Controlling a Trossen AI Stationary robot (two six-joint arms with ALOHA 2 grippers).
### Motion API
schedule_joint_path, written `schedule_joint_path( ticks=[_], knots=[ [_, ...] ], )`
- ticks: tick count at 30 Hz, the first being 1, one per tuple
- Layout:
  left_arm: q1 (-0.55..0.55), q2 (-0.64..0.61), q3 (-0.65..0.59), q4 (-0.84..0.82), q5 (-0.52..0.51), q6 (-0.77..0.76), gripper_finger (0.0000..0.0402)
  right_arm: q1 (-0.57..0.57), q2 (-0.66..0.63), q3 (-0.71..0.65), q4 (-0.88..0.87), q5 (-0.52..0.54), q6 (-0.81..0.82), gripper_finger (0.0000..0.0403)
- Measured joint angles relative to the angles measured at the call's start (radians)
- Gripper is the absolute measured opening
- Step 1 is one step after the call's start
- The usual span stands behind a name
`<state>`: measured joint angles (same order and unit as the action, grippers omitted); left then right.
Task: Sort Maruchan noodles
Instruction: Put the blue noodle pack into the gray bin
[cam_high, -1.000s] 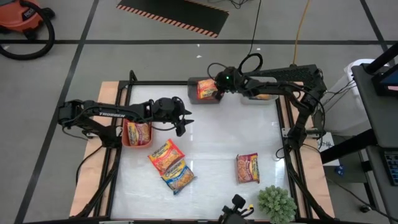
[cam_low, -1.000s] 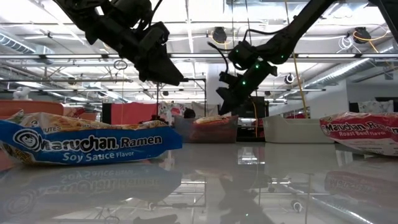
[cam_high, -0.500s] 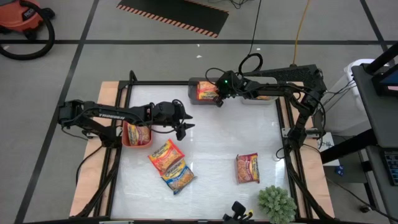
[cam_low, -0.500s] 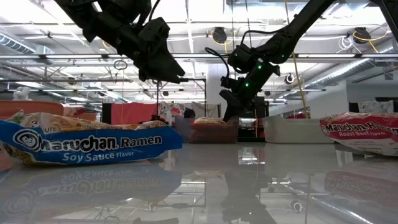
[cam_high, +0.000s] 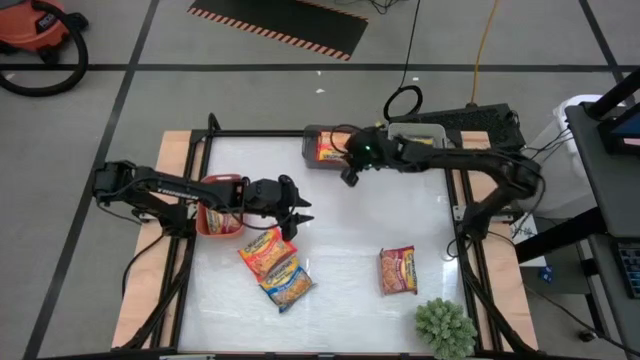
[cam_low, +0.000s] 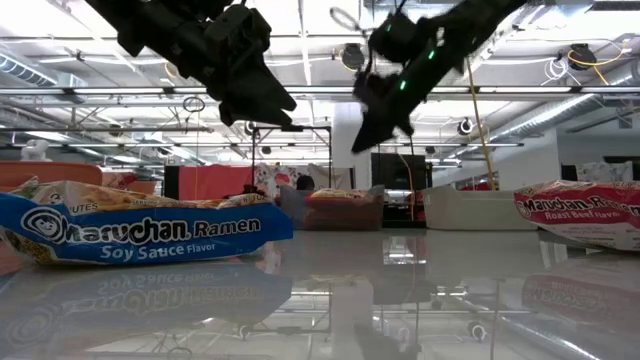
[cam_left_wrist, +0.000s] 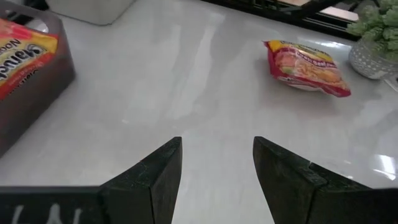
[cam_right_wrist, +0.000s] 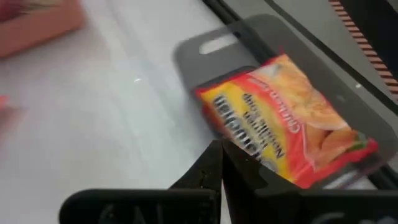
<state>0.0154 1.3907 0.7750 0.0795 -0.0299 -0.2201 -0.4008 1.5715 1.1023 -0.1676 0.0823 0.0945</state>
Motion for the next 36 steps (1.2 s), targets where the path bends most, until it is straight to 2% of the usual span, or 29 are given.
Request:
schedule_joint_path(
  ticks=[4,8,13,16,20,24,28,32,36],
  knots=[
    [-0.038,0.0,0.0,-0.021,0.0,-0.004,0.0202,0.099,-0.139,0.0,-0.075,0.028,0.064,0.0],
    [-0.084,0.0,0.0,-0.045,0.0,-0.009,0.0202,0.255,-0.249,0.002,-0.182,0.18,0.12,0.0],
    [-0.146,0.0,0.0,-0.048,-0.024,-0.024,0.0202,0.464,-0.288,0.002,-0.291,0.335,0.239,0.0],
    [-0.182,0.0,0.0,-0.05,-0.039,-0.046,0.0202,0.535,-0.286,0.002,-0.275,0.33,0.25,0.0],
    [-0.248,0.0,0.0,-0.058,-0.119,-0.1,0.0202,0.608,-0.287,0.002,-0.27,0.308,0.288,0.0],
    [-0.332,0.0,0.004,-0.072,-0.136,-0.133,0.0202,0.67,-0.287,0.001,-0.271,0.309,0.336,0.0],
    [-0.434,0.0,0.036,-0.184,-0.205,-0.183,0.0202,0.738,-0.278,0.001,-0.276,0.308,0.384,0.0],
    [-0.529,0.001,0.1,-0.352,-0.288,-0.309,0.0202,0.802,-0.28,0.001,-0.279,0.308,0.422,0.0],
    [-0.62,0.014,0.142,-0.416,-0.339,-0.429,0.0202,0.851,-0.279,0.001,-0.278,0.309,0.47,0.0]
  ],
)
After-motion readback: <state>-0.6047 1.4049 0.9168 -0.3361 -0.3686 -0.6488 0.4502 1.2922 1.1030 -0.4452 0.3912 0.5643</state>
